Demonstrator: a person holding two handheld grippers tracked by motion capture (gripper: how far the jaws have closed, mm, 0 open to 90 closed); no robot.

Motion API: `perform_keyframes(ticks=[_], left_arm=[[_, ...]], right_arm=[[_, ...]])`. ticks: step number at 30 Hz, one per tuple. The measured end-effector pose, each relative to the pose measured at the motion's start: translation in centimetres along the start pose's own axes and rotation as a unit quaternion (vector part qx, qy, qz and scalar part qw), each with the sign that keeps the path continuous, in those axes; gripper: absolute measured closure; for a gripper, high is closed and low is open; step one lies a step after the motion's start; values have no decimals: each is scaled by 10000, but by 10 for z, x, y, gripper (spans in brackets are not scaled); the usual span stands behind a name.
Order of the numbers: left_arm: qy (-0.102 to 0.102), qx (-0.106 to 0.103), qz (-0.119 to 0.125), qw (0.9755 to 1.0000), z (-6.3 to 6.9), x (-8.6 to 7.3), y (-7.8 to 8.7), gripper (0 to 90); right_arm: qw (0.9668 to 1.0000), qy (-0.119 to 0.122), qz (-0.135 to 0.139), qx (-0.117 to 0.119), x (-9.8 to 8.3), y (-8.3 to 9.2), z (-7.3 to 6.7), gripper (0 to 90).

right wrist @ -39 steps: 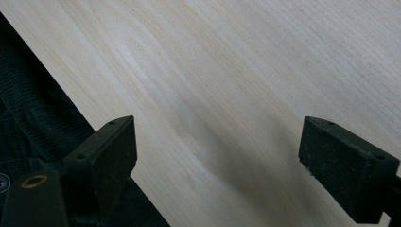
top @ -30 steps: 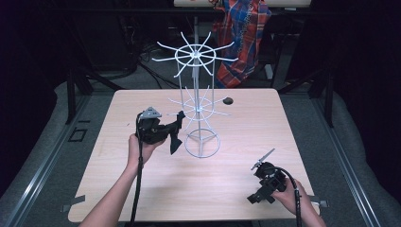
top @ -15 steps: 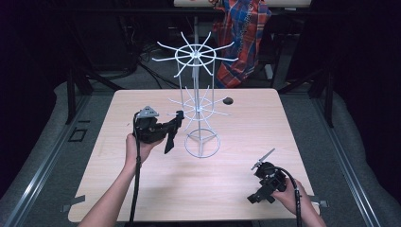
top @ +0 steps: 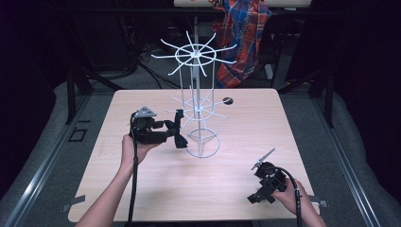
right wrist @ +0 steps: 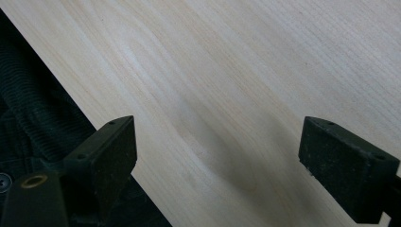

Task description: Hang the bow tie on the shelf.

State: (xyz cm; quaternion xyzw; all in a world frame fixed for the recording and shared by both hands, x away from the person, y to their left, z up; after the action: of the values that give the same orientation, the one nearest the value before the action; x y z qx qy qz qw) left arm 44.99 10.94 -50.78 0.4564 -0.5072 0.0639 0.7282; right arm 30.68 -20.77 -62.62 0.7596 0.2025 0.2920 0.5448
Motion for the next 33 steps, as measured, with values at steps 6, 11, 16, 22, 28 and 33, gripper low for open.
perform_keyframes(ticks=[6, 11, 16, 22, 28, 33], left_arm=[[18, 174, -34, 9998, -7, -7, 15, 281], [-36, 391, -108, 9992, -14, -17, 31, 205], [-36, 594, -231, 9980, -17, -28, 44, 163], [-205, 939, -538, 9939, -21, -48, 61, 149], [-143, 1062, -812, 9909, -25, -72, 72, 133], [-81, 1047, -1025, 9892, -24, -90, 75, 97]], right_arm=[[10000, 11, -11, -29, 0, 0, 0, 118], [10000, -16, 25, 9, 1, 1, -2, 118], [10000, 8, 29, -11, 1, 1, 0, 118], [10000, 19, 17, -47, 1, 1, 0, 118], [10000, 3, 41, -13, 1, 1, -2, 118], [10000, 1, 35, -15, 1, 1, -2, 118]])
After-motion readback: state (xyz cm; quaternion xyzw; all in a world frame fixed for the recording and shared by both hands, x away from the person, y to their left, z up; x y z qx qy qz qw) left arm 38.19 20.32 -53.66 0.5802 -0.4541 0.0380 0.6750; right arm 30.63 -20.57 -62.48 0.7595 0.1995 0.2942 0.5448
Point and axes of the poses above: each handheld gripper's, and its own axes: y roughly backward along the jaws, x roughly out of its top, z roughly to its right, the point moved 10 cm from there along -y, roughly forward along the jaws, and after that the axes turned 3 degrees about -y, right-handed, at the moved point
